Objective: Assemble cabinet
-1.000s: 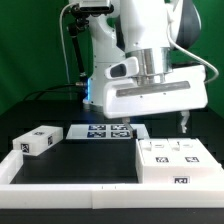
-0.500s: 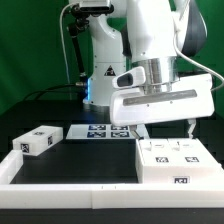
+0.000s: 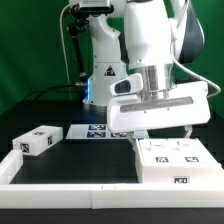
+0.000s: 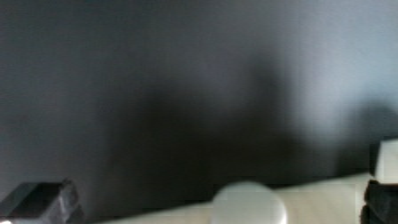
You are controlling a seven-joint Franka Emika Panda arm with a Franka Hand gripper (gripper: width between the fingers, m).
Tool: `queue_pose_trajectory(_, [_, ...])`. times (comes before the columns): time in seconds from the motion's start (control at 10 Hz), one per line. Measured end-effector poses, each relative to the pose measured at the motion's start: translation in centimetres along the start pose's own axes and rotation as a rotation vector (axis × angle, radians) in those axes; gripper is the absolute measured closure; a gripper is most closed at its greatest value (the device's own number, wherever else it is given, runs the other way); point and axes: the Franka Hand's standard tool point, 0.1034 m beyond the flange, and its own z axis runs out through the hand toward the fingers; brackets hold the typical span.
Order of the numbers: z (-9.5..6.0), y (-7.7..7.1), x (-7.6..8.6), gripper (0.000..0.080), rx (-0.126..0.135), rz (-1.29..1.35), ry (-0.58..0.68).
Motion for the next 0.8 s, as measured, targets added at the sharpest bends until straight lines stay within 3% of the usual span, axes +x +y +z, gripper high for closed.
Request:
queue_pose_trajectory(0.2, [0.91, 0.15, 0.36, 0.0002, 0.002, -0.01, -0.003])
queue_pose_trajectory(0.7, [1.2, -0.21, 0.66, 0.0031, 0.006, -0.015, -0.002])
queue_pose_trajectory(0.8, [1.21, -0.21, 0.66, 0.0211, 0.006, -0.02, -0.002])
